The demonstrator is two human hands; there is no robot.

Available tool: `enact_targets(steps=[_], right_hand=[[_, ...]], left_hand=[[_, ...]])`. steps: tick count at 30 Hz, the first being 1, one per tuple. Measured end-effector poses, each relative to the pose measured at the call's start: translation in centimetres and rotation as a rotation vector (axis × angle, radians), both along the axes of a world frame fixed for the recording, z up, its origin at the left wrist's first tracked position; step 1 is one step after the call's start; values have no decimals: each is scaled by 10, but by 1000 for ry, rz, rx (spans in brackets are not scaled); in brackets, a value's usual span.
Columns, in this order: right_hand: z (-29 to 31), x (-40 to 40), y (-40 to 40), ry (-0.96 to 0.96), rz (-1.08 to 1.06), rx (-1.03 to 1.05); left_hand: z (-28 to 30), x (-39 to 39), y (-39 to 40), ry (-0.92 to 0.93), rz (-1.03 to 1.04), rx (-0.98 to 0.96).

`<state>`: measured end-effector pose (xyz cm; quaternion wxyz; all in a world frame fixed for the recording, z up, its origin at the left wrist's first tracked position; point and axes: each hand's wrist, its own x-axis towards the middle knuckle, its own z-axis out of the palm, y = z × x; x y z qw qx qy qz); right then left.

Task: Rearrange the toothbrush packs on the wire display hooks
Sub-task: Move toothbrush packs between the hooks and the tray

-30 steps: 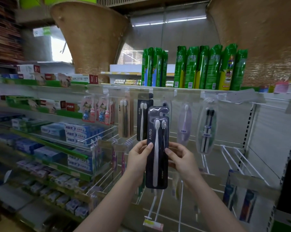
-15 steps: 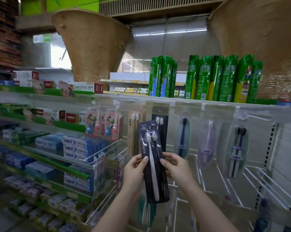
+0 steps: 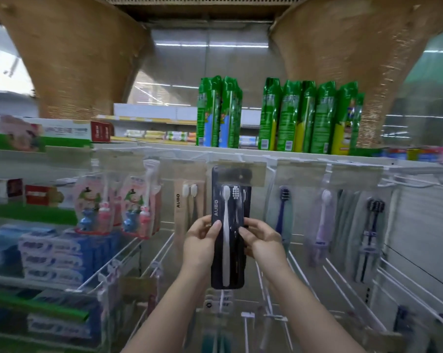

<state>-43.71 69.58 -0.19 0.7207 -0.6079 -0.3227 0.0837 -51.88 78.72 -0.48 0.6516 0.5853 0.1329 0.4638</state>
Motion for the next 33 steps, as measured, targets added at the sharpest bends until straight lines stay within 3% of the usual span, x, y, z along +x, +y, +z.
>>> enact_targets(steps=[12, 21, 28, 33], right_hand=[[-15, 16, 10, 70, -89, 24], [-18, 17, 10, 51, -118, -11], [-22, 11, -15, -59, -242, -34], [-23, 3, -58, 53, -164, 72]], left_hand=[[-5, 16, 9, 37, -5, 147], [-6, 15, 9, 83, 4, 135], [-21, 16, 1, 36, 294, 108], [-22, 23, -41, -61, 131, 2]])
